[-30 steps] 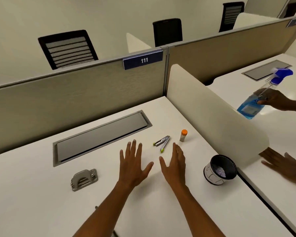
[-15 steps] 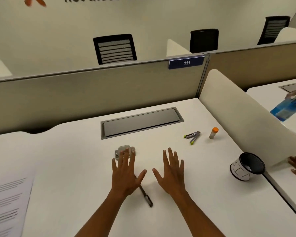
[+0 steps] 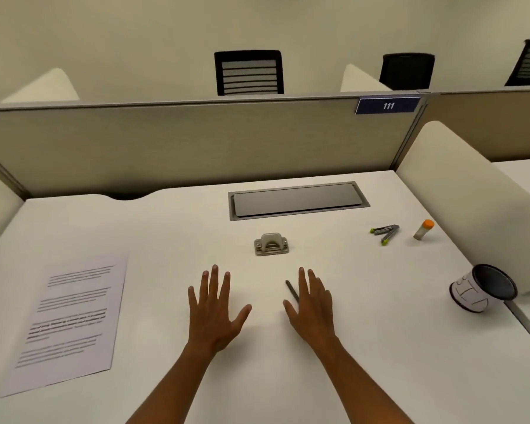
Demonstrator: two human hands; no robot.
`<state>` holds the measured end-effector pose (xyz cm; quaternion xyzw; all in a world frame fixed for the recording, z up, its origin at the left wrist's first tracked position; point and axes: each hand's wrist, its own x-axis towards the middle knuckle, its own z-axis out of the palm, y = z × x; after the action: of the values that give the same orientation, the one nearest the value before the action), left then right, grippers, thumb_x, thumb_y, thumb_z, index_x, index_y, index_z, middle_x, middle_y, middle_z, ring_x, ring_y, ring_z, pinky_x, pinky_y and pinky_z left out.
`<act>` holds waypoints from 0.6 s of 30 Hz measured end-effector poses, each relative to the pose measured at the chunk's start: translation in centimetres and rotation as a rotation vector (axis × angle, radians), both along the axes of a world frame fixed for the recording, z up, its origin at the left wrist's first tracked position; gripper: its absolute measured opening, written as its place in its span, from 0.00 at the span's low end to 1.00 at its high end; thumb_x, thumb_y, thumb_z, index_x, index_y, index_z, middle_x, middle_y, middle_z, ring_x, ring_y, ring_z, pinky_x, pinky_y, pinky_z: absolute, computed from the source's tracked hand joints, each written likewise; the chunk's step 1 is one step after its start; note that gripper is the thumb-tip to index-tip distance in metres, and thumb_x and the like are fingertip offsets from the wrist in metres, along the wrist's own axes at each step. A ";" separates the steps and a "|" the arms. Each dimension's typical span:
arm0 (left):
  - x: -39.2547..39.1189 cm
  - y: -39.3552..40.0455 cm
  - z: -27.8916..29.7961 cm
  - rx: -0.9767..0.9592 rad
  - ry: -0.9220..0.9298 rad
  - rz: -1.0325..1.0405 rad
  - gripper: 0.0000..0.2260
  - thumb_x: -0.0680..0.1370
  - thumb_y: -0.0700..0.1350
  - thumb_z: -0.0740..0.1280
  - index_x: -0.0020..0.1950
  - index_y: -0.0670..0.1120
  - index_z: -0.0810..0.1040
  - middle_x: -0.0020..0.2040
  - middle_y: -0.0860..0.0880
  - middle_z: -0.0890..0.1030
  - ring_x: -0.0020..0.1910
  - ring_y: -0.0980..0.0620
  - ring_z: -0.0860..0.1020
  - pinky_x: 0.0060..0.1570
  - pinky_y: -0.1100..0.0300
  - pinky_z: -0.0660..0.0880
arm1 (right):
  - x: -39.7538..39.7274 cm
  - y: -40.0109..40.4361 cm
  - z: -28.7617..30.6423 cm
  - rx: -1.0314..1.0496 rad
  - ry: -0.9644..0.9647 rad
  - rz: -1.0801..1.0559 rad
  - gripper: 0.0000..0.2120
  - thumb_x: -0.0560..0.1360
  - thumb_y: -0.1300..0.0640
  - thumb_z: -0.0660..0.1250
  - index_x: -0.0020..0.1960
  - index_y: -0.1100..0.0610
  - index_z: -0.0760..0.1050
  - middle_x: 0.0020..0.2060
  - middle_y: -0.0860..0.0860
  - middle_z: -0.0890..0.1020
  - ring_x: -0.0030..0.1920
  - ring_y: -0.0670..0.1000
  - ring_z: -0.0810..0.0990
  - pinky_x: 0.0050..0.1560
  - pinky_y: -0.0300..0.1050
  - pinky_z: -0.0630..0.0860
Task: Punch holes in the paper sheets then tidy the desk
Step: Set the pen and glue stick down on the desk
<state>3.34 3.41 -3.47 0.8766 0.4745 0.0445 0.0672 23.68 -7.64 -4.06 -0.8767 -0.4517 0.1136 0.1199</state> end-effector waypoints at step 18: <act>1.0 -1.5 -1.2 -0.042 0.024 -0.095 0.40 0.75 0.72 0.45 0.79 0.52 0.43 0.79 0.47 0.37 0.78 0.46 0.37 0.74 0.40 0.42 | -1.0 -0.5 -1.5 0.056 0.015 -0.197 0.23 0.79 0.65 0.55 0.73 0.54 0.61 0.60 0.52 0.73 0.60 0.54 0.72 0.58 0.46 0.69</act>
<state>4.32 1.89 -4.66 0.8969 0.4341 0.0209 0.0820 22.67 -8.10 -5.60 -0.9124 -0.3653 0.0952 0.1583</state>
